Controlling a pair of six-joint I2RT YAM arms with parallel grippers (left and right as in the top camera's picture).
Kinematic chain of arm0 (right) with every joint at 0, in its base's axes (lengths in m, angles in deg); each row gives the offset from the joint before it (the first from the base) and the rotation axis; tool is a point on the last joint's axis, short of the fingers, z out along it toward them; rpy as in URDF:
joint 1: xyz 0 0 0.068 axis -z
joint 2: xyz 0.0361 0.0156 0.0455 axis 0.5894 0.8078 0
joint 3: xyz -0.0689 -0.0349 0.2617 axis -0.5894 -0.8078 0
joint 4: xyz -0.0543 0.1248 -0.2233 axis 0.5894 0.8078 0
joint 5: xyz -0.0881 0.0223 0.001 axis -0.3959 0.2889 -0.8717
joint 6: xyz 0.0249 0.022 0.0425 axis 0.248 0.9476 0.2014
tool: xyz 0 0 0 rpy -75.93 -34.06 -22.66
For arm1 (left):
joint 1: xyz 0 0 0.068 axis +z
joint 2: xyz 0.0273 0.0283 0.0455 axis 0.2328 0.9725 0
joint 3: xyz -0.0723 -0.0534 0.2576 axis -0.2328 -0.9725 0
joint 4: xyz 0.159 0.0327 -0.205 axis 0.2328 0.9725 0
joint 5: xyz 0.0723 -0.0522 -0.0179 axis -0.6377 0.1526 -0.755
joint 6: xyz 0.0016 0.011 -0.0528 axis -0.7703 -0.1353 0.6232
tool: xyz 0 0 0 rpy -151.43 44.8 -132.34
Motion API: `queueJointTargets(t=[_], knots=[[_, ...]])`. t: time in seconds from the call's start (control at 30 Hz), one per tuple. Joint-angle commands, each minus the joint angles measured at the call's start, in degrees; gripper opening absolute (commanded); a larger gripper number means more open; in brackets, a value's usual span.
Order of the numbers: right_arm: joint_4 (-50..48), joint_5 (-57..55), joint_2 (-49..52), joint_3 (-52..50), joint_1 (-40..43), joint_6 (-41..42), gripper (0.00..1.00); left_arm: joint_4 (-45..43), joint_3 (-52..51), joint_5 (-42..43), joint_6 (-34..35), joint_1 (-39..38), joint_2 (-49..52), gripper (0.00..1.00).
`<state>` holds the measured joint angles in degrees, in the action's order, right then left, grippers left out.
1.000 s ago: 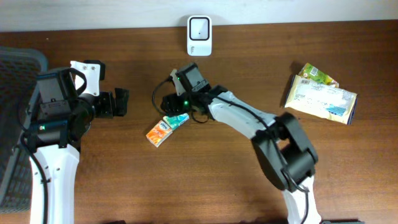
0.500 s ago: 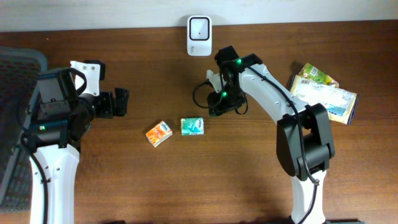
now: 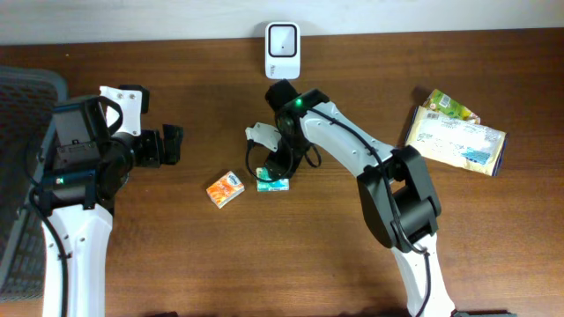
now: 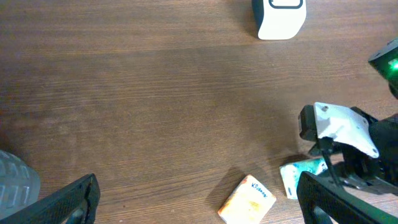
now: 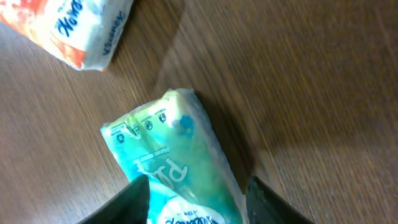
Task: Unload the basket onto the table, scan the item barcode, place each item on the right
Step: 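Move the right gripper to the green tissue pack and grasp it, then lift the green tissue pack and hold it over the white scanner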
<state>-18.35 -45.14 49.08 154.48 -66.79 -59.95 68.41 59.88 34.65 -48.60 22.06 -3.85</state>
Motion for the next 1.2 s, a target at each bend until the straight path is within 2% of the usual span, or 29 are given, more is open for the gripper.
queueJointTargets(t=[0.0, 0.03, 0.1, 0.17, 0.27, 0.33, 0.47, 0.7, 0.73, 0.77, 0.87, 0.97, 1.1, 1.17], knots=[[-0.6, -0.9, 1.1, 0.7, 0.2, 1.0, 0.39, 0.0, 0.3, 0.6, -0.9, 0.2, -0.3, 0.99], [-0.7, -1.8, 1.2, 0.7, 0.0, 2.0, 0.34, 0.0, 0.3, 0.6, -0.9, 0.2, -0.3, 0.99], [-0.8, -5.2, 1.2, 1.0, -1.6, 3.9, 0.04, 0.0, 0.3, 0.7, -0.9, 0.2, -0.3, 0.99], [1.0, -7.5, 1.1, 2.5, -2.7, 6.7, 0.04, 0.0, 0.3, 0.7, -0.9, 0.2, -0.3, 0.99], [4.8, -7.3, 1.1, 3.5, -2.5, 24.5, 0.04, 0.0, 0.3, 0.6, -0.9, 0.2, -0.3, 0.99], [3.0, -6.9, 1.1, 3.5, -1.9, 52.9, 0.04, 0.0, 0.3, 0.6, -0.9, 0.2, -0.3, 0.99], [-4.4, -6.9, 1.1, 3.5, 1.3, 61.5, 0.04, 0.0, 0.3, 0.6, -0.9, 0.2, -0.3, 0.99], [0.5, -4.4, 1.1, 3.5, 10.5, 59.0, 0.04, 0.0, 0.3, 0.6, -0.9, 0.2, -0.3, 0.99], [0.9, -4.1, 1.1, 3.5, 10.6, 56.6, 0.27, 0.0, 0.3, 0.6, -0.9, 0.2, -0.3, 0.99], [1.2, -4.1, 1.1, 3.5, 10.6, 54.0, 0.4, 0.0, 0.3, 0.7, -0.9, 0.2, -0.3, 0.99], [0.0, 2.3, 1.1, 3.5, 12.9, 46.3, 0.4, 0.0, 0.3, 0.6, -0.9, 0.2, -0.3, 0.99], [-2.2, 3.4, 1.2, 1.6, 14.0, 41.8, 0.29, 0.0, 0.3, 0.6, -0.9, 0.2, -0.3, 0.99], [-11.0, 9.2, 1.2, -5.8, 12.2, 41.9, 0.28, 0.0, 0.3, 0.7, -0.9, 0.2, -0.3, 0.99], [-11.1, 9.2, 1.2, -6.2, 12.3, 43.0, 0.22, 0.0, 0.3, 0.6, -0.9, 0.2, -0.3, 0.99]])
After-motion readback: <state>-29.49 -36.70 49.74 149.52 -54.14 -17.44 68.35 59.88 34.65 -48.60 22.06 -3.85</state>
